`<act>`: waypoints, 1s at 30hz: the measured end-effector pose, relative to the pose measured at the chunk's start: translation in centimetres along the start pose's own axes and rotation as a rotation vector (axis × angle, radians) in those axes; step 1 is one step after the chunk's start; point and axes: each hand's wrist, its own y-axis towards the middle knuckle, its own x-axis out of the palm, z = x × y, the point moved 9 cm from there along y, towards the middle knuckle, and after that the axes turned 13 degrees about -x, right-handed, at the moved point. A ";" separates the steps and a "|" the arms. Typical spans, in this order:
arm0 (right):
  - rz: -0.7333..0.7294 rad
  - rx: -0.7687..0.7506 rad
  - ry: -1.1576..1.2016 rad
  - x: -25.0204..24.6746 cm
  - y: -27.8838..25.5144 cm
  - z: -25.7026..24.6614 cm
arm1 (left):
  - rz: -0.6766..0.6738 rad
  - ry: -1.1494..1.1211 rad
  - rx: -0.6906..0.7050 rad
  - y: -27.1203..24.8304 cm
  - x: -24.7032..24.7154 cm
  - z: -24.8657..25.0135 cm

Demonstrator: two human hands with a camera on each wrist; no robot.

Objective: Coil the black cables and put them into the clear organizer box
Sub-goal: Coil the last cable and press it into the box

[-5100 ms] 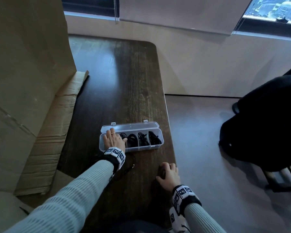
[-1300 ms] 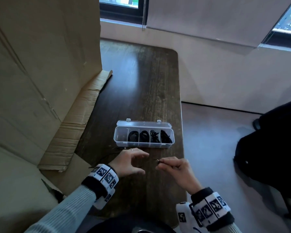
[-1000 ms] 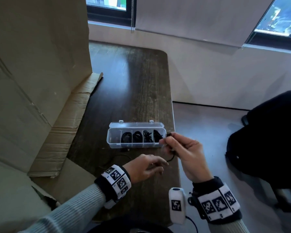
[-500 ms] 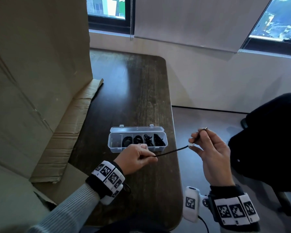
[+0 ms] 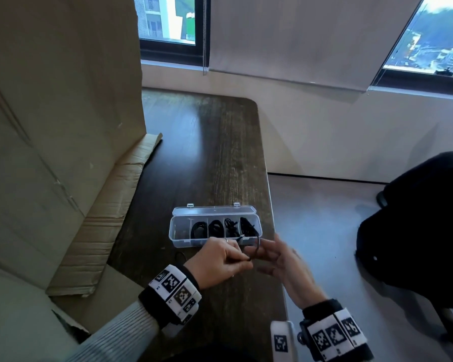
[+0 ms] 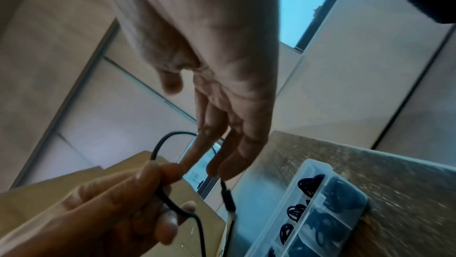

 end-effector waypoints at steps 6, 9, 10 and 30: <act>-0.029 -0.148 -0.189 0.2 1.0 -1.6 | -0.117 0.062 -0.014 0.2 0.8 -0.3; -0.084 -0.182 -0.209 0.8 1.1 -2.2 | -0.110 0.065 -0.025 0.6 0.3 -0.3; -0.086 -0.201 -0.227 0.9 1.1 -2.2 | -0.118 0.087 -0.016 0.6 0.4 -0.2; -0.023 -0.301 -0.174 1.2 3.3 -3.0 | 0.122 -0.022 0.010 1.2 -3.6 0.1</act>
